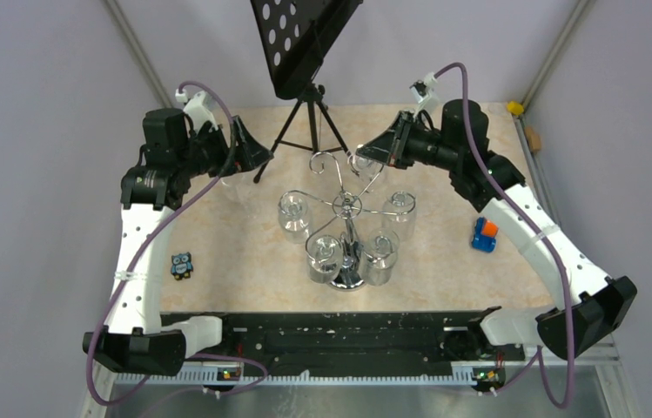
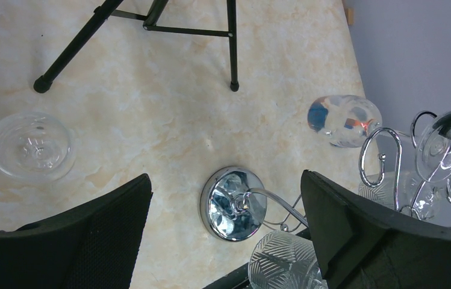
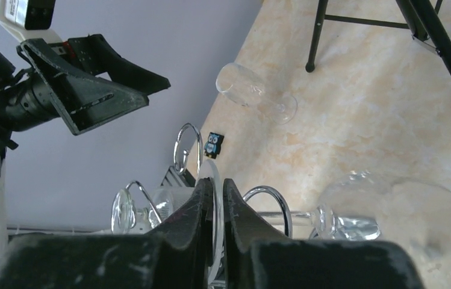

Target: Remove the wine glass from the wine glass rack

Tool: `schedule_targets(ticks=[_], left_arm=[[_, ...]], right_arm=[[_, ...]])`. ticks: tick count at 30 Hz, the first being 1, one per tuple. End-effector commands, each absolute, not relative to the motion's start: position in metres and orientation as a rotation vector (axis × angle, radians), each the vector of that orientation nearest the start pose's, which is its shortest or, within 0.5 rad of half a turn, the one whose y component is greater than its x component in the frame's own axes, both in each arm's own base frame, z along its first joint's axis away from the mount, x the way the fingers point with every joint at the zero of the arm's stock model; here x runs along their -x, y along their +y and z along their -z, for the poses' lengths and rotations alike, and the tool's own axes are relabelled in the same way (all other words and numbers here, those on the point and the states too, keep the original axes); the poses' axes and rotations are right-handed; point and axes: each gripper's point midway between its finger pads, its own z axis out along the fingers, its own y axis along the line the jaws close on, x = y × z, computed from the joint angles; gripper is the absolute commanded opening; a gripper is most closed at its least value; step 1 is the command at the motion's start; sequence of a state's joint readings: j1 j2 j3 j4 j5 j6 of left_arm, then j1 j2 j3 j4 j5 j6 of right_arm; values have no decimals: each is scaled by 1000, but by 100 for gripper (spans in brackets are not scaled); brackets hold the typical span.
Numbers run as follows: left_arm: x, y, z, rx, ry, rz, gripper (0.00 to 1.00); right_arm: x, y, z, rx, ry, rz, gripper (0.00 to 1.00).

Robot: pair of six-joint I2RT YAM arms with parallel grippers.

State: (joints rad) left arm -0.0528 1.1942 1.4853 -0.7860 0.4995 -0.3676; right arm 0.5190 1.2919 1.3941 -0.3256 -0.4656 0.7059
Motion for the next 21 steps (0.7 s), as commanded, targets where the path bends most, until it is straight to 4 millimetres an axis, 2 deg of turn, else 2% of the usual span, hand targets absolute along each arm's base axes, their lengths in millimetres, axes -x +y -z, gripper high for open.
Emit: schedule_targets(ticks=[1, 4, 8, 15, 21], left_arm=[[-315, -111, -363, -6, 2042, 755, 97], [-314, -112, -364, -7, 2041, 756, 97], [-313, -111, -362, -6, 2044, 756, 97], [-311, -111, -363, -9, 2042, 756, 97], [-310, -111, -364, -9, 2034, 751, 97]], right_arm=[[-287, 284, -383, 181, 1920, -1284, 0], [-299, 277, -382, 124, 1908, -1220, 0], [-308, 269, -396, 55, 1828, -1206, 0], [-312, 256, -425, -37, 1714, -1229, 0], [-313, 244, -426, -92, 1715, -1178, 0]])
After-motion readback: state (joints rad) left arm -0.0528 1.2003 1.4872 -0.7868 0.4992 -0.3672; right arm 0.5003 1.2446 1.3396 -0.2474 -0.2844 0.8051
